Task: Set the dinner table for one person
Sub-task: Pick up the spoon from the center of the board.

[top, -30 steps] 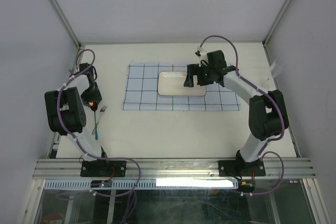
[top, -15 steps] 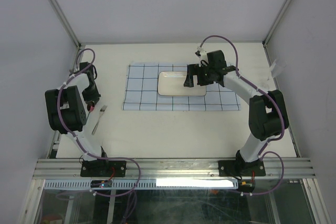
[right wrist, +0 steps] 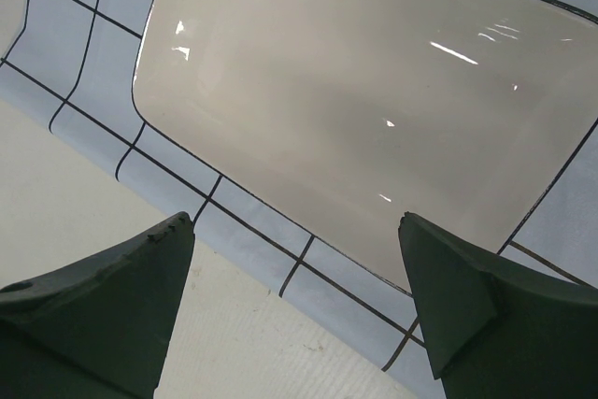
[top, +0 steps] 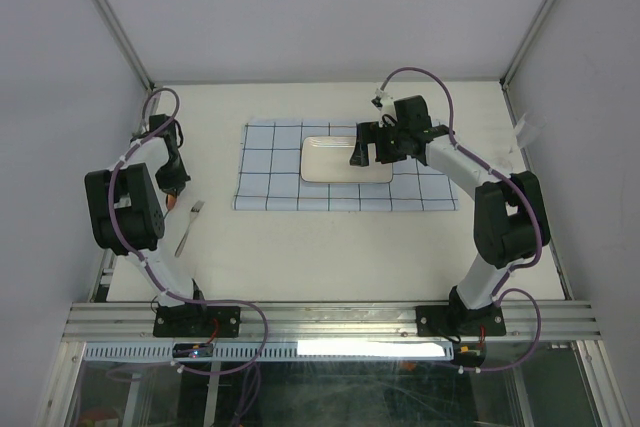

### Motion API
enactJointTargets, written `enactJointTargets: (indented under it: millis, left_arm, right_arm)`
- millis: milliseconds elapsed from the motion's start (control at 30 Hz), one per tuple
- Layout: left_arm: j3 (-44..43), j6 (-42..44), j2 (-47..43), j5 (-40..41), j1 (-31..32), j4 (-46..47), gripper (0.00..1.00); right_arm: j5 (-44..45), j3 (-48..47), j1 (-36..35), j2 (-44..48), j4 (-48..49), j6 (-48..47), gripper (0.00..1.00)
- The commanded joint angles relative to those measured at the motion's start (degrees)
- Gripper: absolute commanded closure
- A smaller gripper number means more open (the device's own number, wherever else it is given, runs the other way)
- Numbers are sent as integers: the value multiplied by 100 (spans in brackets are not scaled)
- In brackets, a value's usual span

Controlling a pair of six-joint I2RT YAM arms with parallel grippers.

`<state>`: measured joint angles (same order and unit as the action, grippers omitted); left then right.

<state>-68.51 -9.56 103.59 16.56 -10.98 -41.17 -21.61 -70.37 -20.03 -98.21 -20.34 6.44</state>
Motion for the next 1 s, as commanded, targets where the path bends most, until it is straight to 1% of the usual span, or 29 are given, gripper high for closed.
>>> enactJointTargets:
  millis: [0, 167, 333, 700, 967]
  left_arm:
    - [-200, 6, -354, 2, -47, 62, 96]
    - [-250, 8, -449, -56, -49, 72, 97]
    - [-268, -35, -371, -222, -42, 77, 100]
    - [-304, -50, -416, -631, -36, 100, 100]
    - [-392, -93, -543, -751, 12, 100, 100]
  right_arm:
    - [-62, -9, -10, 206, 210, 24, 6]
    - [-98, -21, -26, 203, 197, 49, 6]
    - [-64, -32, -36, 232, 180, 33, 6]
    - [-89, -22, -54, 175, 197, 33, 6]
    - [-99, 0, -72, 145, 213, 51, 6]
